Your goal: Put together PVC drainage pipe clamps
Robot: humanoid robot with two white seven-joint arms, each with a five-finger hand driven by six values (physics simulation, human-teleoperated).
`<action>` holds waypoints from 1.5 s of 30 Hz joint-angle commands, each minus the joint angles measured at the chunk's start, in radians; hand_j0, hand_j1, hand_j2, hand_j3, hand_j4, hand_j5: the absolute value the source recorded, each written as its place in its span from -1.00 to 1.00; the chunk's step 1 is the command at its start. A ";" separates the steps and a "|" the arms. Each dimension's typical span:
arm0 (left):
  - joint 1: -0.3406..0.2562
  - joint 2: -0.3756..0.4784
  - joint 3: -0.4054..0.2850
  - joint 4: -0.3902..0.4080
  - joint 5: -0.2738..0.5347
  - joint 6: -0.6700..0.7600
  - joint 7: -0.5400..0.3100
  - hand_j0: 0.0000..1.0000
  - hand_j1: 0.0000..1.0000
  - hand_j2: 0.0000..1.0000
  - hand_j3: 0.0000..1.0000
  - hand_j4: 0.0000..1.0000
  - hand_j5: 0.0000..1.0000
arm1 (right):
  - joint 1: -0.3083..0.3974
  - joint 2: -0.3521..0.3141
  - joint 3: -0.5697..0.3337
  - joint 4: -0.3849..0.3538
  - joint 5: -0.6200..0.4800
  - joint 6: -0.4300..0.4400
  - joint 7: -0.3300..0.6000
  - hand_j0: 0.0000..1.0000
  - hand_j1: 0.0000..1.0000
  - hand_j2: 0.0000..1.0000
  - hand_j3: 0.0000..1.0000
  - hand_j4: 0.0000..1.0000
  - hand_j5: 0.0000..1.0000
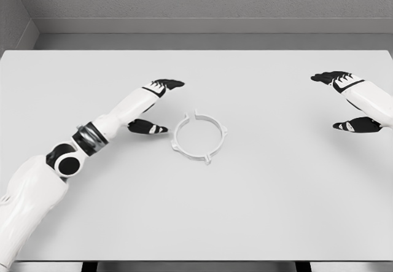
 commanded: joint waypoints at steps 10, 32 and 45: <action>0.060 0.064 -0.005 -0.133 0.005 0.000 0.001 1.00 1.00 1.00 1.00 1.00 1.00 | 0.000 -0.001 0.000 -0.001 -0.008 0.003 -0.001 1.00 1.00 1.00 1.00 1.00 1.00; 0.092 0.035 -0.012 -0.135 -0.007 0.000 -0.001 1.00 1.00 1.00 1.00 1.00 1.00 | 0.000 -0.001 0.000 0.001 -0.008 0.003 -0.001 1.00 1.00 1.00 1.00 1.00 1.00; 0.086 -0.005 -0.012 -0.109 -0.043 0.000 -0.001 1.00 1.00 1.00 1.00 1.00 1.00 | 0.000 -0.001 0.000 -0.001 -0.008 0.003 -0.001 1.00 1.00 1.00 1.00 1.00 1.00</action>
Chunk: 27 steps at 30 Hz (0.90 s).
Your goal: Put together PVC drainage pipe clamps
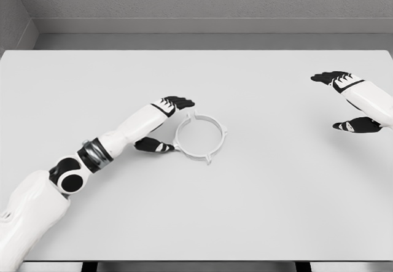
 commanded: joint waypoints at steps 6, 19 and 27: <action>-0.005 -0.018 0.001 0.002 0.002 0.000 0.000 1.00 1.00 1.00 1.00 1.00 1.00 | 0.000 -0.001 0.000 -0.001 -0.007 0.003 0.000 1.00 1.00 1.00 1.00 1.00 1.00; -0.014 -0.041 0.002 0.011 0.004 0.000 0.000 1.00 1.00 1.00 1.00 1.00 1.00 | 0.000 0.001 0.000 -0.001 -0.007 0.003 0.000 1.00 1.00 1.00 1.00 1.00 1.00; -0.026 0.263 0.155 0.010 0.021 0.000 0.000 1.00 1.00 1.00 1.00 1.00 1.00 | 0.000 0.001 0.000 -0.002 -0.009 0.003 0.000 1.00 1.00 1.00 1.00 1.00 1.00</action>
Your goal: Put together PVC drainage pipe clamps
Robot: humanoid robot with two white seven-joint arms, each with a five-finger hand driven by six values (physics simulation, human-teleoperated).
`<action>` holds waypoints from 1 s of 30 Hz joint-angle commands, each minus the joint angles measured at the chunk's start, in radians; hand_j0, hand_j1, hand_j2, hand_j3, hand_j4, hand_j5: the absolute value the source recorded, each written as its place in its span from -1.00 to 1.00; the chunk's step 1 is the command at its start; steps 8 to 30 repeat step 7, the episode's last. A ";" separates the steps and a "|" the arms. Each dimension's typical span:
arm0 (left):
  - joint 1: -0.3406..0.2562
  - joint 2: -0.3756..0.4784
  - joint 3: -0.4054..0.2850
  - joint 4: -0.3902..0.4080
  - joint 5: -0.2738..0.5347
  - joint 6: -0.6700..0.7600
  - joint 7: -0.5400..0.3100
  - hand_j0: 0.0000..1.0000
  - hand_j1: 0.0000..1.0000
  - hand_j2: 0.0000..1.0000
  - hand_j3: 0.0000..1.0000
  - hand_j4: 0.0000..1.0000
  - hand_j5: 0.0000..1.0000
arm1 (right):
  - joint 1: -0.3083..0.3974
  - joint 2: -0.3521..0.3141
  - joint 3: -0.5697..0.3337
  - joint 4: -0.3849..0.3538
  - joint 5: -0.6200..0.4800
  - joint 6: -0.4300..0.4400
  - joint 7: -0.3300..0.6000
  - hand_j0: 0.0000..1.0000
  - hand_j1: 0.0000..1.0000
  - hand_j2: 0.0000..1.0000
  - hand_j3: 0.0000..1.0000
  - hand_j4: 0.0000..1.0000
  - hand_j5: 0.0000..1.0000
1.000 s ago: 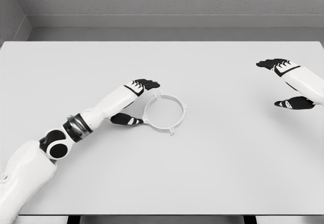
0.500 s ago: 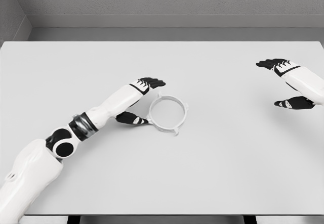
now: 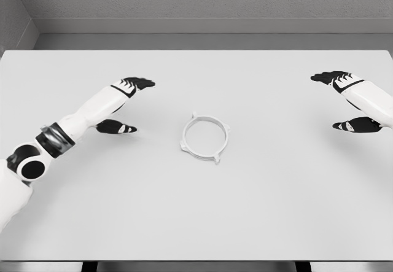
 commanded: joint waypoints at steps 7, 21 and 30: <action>0.026 0.184 0.125 0.004 0.012 0.000 0.008 1.00 1.00 1.00 1.00 1.00 1.00 | 0.002 0.000 -0.002 0.004 -0.008 0.003 -0.002 1.00 1.00 1.00 1.00 1.00 1.00; 0.026 0.184 0.125 0.004 0.012 0.000 0.008 1.00 1.00 1.00 1.00 1.00 1.00 | 0.002 0.000 -0.002 0.004 -0.008 0.003 -0.002 1.00 1.00 1.00 1.00 1.00 1.00; 0.026 0.184 0.125 0.004 0.012 0.000 0.008 1.00 1.00 1.00 1.00 1.00 1.00 | 0.002 0.000 -0.002 0.004 -0.008 0.003 -0.002 1.00 1.00 1.00 1.00 1.00 1.00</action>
